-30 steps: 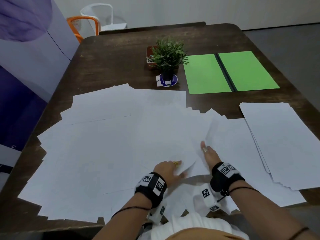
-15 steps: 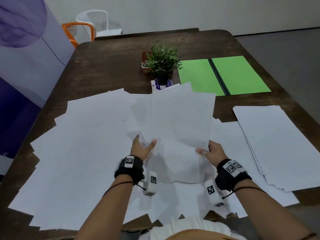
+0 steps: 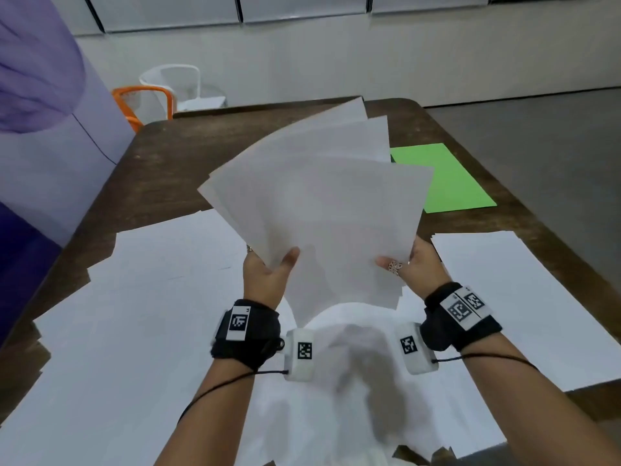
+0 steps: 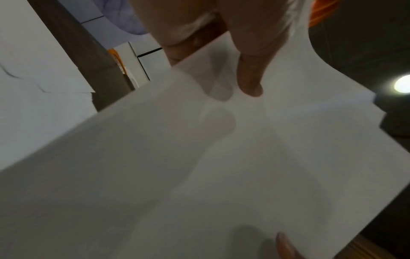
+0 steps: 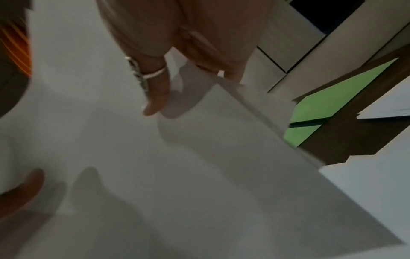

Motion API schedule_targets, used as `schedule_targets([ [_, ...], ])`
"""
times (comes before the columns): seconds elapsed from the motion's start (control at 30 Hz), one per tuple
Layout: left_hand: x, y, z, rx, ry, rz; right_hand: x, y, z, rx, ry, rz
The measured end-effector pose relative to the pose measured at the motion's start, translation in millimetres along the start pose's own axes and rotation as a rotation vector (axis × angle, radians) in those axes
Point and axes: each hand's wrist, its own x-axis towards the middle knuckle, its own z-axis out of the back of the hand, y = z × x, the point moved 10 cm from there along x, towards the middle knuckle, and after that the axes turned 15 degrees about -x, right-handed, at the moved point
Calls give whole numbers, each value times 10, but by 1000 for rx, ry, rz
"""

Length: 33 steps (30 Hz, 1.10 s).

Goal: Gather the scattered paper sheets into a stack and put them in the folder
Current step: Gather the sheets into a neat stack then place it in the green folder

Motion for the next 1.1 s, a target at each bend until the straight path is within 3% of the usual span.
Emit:
schedule_targets([
  [0.1,-3,-147,-11,-26,-68,-79,-39,92,36,-43,6,63],
  [0.3,-136,-265,-190,122,-33,-202,-98,131,64,2,-125,74],
  [0.43,-189,-222,-210,109,-34,-185,-156,172,125,3,-138,109],
  [0.6,-256,64,-52,143,-138,-118,-190,-66,-41,-10,-44,6],
  [0.77,-319,-23,-90,114,-149,-154,-144,-48,-27,21,-81,-1],
  [0.93,-398,219,-17,152,-141,-152,-246,-188,-162,-97,-14,-47],
  [1.1,-397,119,-95,240,-165,-233,-265,76,-35,-116,-51,38],
])
